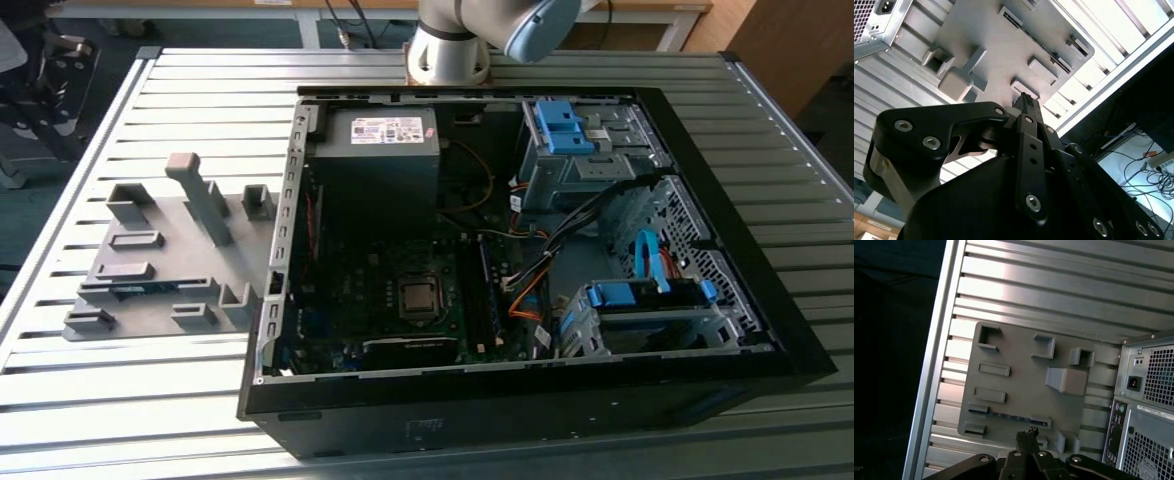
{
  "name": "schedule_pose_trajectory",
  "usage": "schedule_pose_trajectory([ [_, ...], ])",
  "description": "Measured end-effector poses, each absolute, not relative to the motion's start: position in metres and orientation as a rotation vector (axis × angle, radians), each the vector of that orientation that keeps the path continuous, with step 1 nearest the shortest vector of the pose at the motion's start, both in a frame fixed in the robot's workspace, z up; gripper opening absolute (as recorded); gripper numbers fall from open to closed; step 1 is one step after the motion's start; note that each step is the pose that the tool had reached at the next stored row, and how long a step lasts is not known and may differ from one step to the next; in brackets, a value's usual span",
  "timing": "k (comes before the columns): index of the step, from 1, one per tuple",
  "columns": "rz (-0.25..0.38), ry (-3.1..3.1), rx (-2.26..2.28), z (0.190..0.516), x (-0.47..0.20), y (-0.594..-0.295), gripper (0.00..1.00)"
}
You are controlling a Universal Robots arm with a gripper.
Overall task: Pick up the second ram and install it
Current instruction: 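Pick up the second ram and move it above second insertion slot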
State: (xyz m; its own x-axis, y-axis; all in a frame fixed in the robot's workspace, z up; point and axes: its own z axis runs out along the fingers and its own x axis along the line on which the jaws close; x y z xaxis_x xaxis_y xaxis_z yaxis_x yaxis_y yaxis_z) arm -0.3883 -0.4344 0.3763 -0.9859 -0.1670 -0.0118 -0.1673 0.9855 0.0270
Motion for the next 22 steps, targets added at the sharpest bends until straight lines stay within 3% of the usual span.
schedule_pose_trajectory([
  [22,0.045,3.075,-0.61,0.3761,-0.3883,-0.4346,0.11],
])
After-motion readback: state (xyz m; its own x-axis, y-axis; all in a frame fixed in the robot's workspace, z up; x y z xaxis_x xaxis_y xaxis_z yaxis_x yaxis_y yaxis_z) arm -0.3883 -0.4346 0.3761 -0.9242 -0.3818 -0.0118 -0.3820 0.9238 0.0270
